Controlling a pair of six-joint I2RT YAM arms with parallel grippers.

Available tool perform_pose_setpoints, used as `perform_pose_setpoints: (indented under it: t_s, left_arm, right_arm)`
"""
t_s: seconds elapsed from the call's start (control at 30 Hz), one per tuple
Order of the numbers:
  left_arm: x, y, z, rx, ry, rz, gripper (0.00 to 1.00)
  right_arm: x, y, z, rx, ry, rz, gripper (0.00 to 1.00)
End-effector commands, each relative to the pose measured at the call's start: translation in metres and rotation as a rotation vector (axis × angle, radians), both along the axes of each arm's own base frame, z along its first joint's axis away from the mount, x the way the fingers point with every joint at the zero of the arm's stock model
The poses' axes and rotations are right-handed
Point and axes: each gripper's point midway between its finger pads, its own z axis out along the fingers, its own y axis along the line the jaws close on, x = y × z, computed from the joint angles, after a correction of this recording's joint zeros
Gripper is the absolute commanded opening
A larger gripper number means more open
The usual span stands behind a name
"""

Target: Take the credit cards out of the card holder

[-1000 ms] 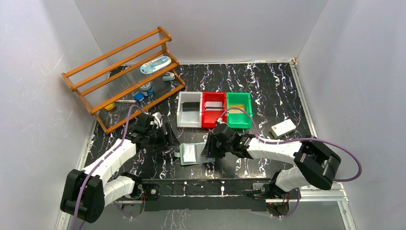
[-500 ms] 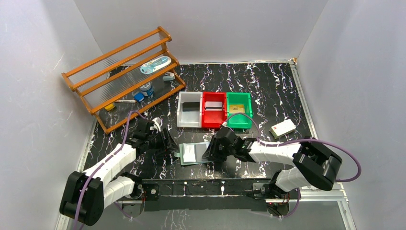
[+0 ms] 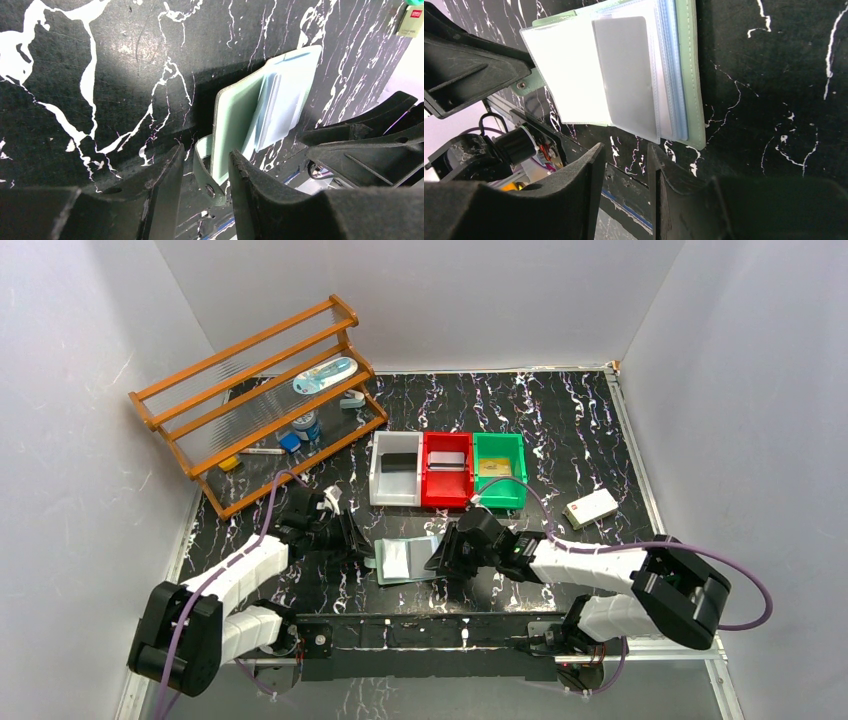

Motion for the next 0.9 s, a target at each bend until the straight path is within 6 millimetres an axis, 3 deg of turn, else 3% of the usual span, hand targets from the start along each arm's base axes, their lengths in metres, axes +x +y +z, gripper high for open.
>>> perform_pose_setpoints:
  t_s: [0.0,0.27,0.53,0.87]
  left_arm:
    - [-0.005,-0.003,0.000,-0.018,0.024,-0.032,0.36]
    - [-0.008,-0.004,0.000,-0.025,0.024,-0.026,0.38]
    - [-0.009,-0.006,0.000,-0.030,0.034,-0.034,0.35]
    - [-0.012,-0.006,-0.004,-0.036,0.040,-0.026,0.31]
  right_arm:
    - [-0.001,-0.001,-0.007,-0.028,0.035,-0.024,0.45]
    - [0.001,0.005,-0.016,-0.030,0.057,-0.039,0.43]
    - [0.001,0.014,-0.009,0.024,0.049,-0.027,0.38]
    - [0.001,0.022,-0.003,0.112,0.034,-0.029,0.39]
